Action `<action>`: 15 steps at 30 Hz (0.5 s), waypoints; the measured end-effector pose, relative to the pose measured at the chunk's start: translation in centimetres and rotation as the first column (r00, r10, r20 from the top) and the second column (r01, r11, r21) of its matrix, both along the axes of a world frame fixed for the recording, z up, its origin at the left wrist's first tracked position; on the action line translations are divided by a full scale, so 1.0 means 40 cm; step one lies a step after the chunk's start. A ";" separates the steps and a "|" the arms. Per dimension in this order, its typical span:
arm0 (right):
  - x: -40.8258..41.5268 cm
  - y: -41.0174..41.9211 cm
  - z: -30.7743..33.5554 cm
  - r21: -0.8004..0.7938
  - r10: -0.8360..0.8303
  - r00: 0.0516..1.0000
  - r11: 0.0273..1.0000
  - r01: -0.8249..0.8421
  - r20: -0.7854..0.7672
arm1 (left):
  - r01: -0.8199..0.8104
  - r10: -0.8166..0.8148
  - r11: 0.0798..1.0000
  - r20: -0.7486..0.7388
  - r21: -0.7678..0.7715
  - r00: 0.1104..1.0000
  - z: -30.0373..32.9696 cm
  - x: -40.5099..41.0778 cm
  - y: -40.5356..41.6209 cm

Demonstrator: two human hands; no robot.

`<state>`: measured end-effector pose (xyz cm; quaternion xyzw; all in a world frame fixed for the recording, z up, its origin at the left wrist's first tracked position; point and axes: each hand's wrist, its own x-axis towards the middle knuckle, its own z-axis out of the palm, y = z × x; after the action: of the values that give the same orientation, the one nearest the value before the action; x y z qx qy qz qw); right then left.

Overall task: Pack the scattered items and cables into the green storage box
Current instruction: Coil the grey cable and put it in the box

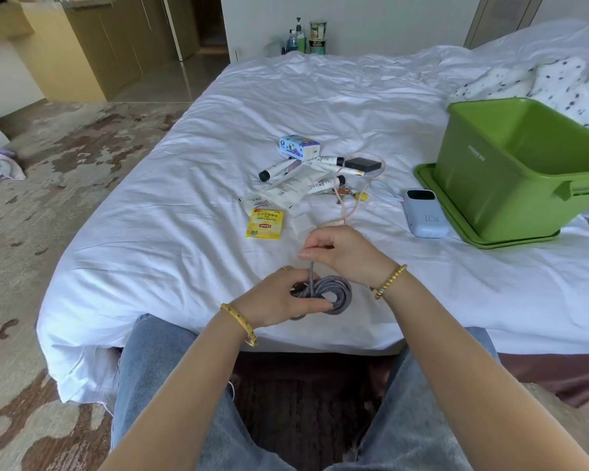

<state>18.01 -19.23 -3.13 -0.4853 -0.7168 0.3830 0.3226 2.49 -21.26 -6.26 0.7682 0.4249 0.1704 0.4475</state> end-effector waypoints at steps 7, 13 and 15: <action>0.040 0.004 -0.047 -0.011 -0.114 0.982 0.993 0.113 -0.149 | -0.208 0.267 0.962 0.437 -0.178 0.859 0.006 0.002 -0.008; -0.006 -0.010 -0.095 0.075 -0.154 0.988 0.985 0.152 0.018 | -0.266 0.697 0.707 0.581 -0.655 0.421 0.002 -0.009 0.020; -0.018 -0.014 -0.101 0.054 -0.078 0.992 0.996 0.073 0.098 | -0.296 0.737 0.666 0.540 -0.685 0.406 -0.006 -0.020 0.026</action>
<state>17.30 -19.78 -7.18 -0.5224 -0.7226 0.3275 0.3126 1.70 -20.22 -6.48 0.2902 0.4342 0.5112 0.6826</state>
